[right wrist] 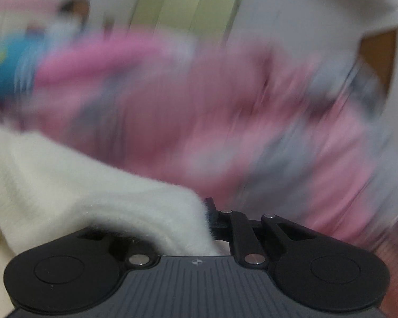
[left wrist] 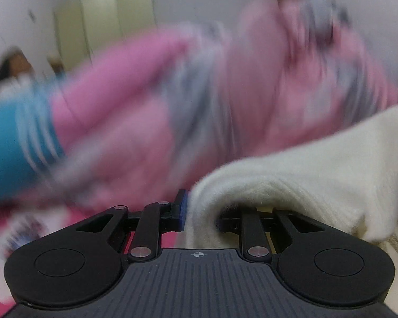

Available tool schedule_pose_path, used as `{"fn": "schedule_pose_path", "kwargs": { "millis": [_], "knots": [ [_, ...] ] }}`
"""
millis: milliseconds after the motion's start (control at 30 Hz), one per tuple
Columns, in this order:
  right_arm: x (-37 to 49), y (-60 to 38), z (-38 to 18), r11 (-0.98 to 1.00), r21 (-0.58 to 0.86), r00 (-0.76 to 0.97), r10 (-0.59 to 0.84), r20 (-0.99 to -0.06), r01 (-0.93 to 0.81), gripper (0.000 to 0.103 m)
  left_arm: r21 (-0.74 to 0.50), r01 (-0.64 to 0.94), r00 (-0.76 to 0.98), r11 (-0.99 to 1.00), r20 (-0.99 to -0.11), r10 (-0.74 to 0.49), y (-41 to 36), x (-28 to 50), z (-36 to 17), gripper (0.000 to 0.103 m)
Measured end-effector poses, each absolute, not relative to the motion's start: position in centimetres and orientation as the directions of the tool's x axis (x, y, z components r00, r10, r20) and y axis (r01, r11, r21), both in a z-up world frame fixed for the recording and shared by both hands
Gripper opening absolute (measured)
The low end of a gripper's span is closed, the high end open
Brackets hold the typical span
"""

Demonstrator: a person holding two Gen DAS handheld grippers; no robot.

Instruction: Fold clothes

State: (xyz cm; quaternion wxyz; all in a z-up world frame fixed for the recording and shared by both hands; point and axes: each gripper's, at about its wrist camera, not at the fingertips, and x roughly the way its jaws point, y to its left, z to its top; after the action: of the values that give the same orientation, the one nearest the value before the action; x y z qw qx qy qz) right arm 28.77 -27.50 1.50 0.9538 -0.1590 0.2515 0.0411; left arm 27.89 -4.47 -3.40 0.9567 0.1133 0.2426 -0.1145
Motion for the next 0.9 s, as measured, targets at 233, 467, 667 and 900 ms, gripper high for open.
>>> {"fn": "schedule_pose_path", "kwargs": {
  "millis": [233,467,667,900],
  "knots": [
    [25.2,-26.1,-4.2,0.805,-0.548,0.897,-0.049,-0.440,-0.225,0.063,0.055,0.349,0.804,0.935,-0.531,-0.269,-2.5,28.5,-3.9,0.032],
    [19.8,-22.7,-4.3,0.567,-0.727,0.916,0.147,-0.374,-0.388,0.071,-0.113,0.391,0.752,0.913,-0.534,-0.388,-1.7,31.2,-3.3,0.036],
    [23.3,-19.4,-7.5,0.326,-0.837,0.898,0.200,-0.393,-0.439,0.044,-0.327,0.314,0.707,0.891,-0.546,-0.450,-0.1,34.1,-3.7,0.035],
    [36.8,-25.7,-0.5,0.913,-0.208,0.866,0.231,-0.443,-0.350,0.038,-0.609,0.150,0.647,0.779,-0.535,-0.543,2.6,39.0,-6.0,0.036]
  ]
}}
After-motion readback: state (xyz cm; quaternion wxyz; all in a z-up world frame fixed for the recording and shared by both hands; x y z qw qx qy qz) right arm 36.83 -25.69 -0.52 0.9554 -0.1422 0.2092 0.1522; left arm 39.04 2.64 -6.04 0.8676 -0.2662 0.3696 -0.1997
